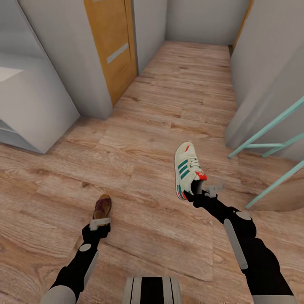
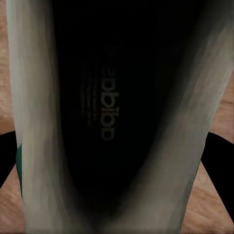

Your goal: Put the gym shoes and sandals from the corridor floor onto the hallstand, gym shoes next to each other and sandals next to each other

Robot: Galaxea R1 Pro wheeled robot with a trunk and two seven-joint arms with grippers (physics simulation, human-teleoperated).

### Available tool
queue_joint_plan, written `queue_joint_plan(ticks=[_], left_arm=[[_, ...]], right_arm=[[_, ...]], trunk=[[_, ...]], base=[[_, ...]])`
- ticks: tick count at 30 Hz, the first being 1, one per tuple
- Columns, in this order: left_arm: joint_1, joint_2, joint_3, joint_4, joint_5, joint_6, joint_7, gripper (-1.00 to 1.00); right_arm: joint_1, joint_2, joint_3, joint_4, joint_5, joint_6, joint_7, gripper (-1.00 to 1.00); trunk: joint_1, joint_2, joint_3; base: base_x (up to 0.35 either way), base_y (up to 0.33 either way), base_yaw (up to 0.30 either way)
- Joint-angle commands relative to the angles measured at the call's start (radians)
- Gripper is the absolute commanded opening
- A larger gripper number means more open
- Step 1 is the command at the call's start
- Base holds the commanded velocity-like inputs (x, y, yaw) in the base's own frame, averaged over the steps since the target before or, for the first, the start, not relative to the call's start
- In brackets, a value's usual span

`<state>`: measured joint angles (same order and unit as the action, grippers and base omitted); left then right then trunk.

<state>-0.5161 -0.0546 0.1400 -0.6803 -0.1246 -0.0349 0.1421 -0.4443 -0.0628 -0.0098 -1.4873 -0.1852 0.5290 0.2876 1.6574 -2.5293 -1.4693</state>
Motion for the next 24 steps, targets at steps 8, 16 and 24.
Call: queue_joint_plan(ticks=[8,16,24], left_arm=[[-0.001,0.000,0.005,-0.001,-0.010,-0.003,0.001,1.00],[-0.001,0.001,0.006,-0.001,-0.010,-0.005,0.001,1.00],[0.000,0.002,0.008,-0.001,-0.010,-0.005,0.001,1.00]], right_arm=[[0.000,0.000,-0.001,-0.001,-0.007,0.006,0.002,-1.00],[0.000,0.000,-0.001,-0.001,-0.007,0.006,0.002,-1.00],[0.000,0.000,-0.001,-0.001,-0.007,0.006,0.002,-1.00]], trunk=[[0.003,-0.002,-0.044],[0.007,-0.004,-0.087],[0.009,-0.005,-0.119]], base=[[0.000,0.000,0.000],[0.000,0.000,0.000],[0.000,0.000,0.000]])
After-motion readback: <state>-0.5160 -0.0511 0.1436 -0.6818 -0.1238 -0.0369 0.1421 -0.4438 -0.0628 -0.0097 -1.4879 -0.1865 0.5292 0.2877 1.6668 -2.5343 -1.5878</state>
